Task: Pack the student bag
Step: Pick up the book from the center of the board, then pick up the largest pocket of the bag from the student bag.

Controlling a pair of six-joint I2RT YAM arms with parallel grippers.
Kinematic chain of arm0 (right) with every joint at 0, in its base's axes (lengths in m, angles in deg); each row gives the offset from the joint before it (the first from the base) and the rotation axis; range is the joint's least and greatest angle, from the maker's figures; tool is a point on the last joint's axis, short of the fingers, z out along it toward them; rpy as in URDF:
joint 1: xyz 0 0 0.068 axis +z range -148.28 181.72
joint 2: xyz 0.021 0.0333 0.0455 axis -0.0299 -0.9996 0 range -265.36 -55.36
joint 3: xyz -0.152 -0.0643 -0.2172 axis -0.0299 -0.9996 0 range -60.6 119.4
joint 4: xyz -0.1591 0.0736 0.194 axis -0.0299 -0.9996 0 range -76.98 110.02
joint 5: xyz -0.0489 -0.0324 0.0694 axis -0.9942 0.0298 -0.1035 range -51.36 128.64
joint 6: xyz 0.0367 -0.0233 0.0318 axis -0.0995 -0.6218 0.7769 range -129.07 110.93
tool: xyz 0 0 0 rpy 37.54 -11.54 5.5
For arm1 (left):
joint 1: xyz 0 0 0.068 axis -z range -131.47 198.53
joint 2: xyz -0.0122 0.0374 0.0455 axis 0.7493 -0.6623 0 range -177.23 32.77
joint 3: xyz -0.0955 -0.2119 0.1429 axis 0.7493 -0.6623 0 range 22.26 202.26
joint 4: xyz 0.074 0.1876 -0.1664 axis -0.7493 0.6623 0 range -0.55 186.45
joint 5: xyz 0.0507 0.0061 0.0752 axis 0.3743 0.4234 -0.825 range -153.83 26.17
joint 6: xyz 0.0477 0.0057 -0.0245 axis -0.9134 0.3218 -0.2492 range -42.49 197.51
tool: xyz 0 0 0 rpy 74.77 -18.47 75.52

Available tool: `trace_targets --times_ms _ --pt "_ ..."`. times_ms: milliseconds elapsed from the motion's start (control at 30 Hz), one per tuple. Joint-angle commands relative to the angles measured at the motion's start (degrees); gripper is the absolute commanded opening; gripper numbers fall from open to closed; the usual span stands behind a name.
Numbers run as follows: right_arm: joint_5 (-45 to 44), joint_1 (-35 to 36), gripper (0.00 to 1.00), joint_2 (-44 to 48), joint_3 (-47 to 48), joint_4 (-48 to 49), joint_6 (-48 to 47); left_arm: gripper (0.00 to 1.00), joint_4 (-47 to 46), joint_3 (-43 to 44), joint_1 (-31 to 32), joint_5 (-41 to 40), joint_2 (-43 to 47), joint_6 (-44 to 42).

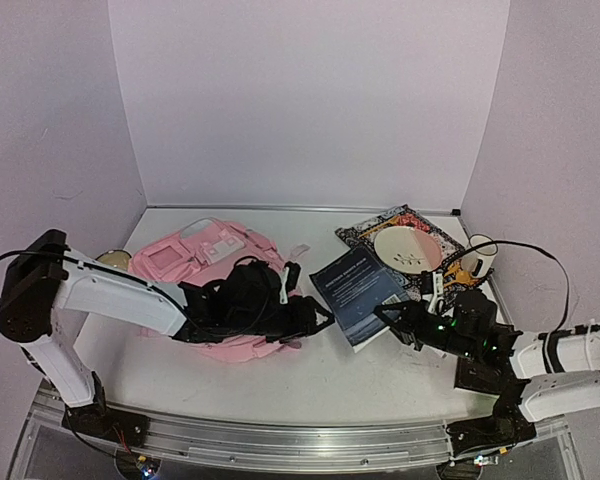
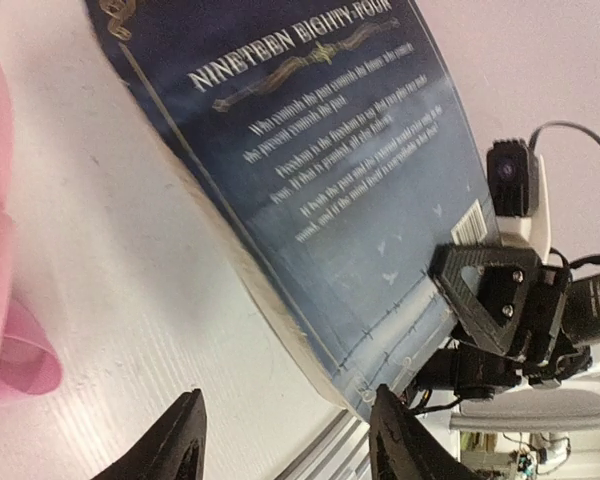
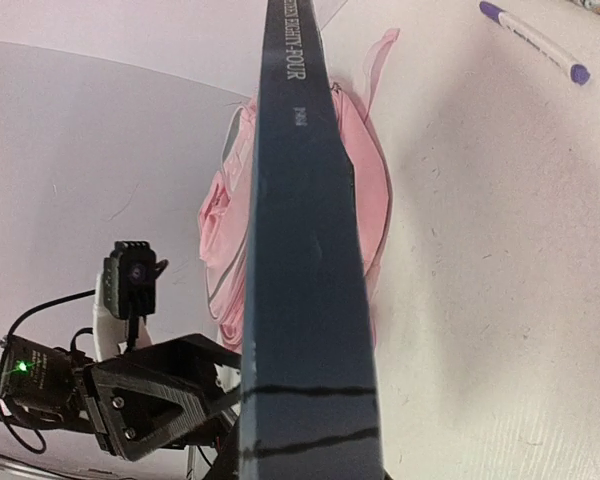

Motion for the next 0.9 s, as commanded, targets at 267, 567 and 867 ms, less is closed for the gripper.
trace_targets --times_ms 267,567,867 --pt "-7.8 0.3 0.00 14.9 7.7 -8.8 -4.1 0.76 33.3 8.3 -1.6 -22.3 11.9 -20.0" --pt "-6.9 0.3 0.00 13.5 9.3 -9.7 -4.8 0.80 49.2 12.2 -1.6 -26.7 7.6 -29.3" --pt "-6.9 0.3 0.00 12.6 9.4 -9.7 -4.6 0.80 52.5 15.3 0.4 -24.5 1.3 -34.9"
